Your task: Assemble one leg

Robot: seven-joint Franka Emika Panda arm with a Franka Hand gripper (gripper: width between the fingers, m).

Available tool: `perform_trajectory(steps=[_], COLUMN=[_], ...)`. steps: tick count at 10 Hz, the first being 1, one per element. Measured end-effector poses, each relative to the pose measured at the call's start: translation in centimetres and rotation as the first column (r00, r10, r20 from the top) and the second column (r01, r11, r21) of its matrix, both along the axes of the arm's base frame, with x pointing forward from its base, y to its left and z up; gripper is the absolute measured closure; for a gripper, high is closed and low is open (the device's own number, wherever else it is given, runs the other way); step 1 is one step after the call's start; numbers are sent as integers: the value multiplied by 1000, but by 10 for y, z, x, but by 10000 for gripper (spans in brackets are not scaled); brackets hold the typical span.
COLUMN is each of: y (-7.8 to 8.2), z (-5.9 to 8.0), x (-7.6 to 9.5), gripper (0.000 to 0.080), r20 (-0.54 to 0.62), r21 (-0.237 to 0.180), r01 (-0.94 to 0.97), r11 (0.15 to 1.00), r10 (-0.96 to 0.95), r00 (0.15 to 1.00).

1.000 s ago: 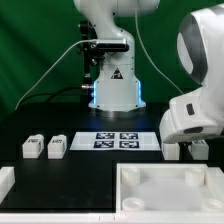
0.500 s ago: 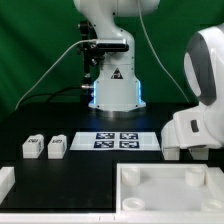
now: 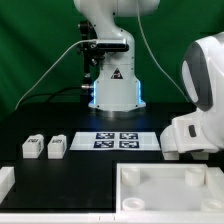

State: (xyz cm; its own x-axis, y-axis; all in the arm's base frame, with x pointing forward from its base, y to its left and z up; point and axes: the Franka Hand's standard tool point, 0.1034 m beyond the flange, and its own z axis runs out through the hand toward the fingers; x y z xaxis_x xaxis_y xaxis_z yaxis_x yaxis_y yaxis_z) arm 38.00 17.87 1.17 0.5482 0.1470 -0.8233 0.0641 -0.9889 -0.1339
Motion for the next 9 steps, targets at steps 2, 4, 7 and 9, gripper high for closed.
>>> perform_trajectory(steps=[2,4,7,9], y=[0,0,0,0], z=[0,0,0,0], x=[0,0,0,0], gripper=[501,509,509,509], r20=[0,0,-1,-1], r21=[0,0,0,0], r01=[0,0,0,0], r11=[1000,1000,1000,1000], r10=[0,0,0,0], r00=[1000,1000,1000,1000])
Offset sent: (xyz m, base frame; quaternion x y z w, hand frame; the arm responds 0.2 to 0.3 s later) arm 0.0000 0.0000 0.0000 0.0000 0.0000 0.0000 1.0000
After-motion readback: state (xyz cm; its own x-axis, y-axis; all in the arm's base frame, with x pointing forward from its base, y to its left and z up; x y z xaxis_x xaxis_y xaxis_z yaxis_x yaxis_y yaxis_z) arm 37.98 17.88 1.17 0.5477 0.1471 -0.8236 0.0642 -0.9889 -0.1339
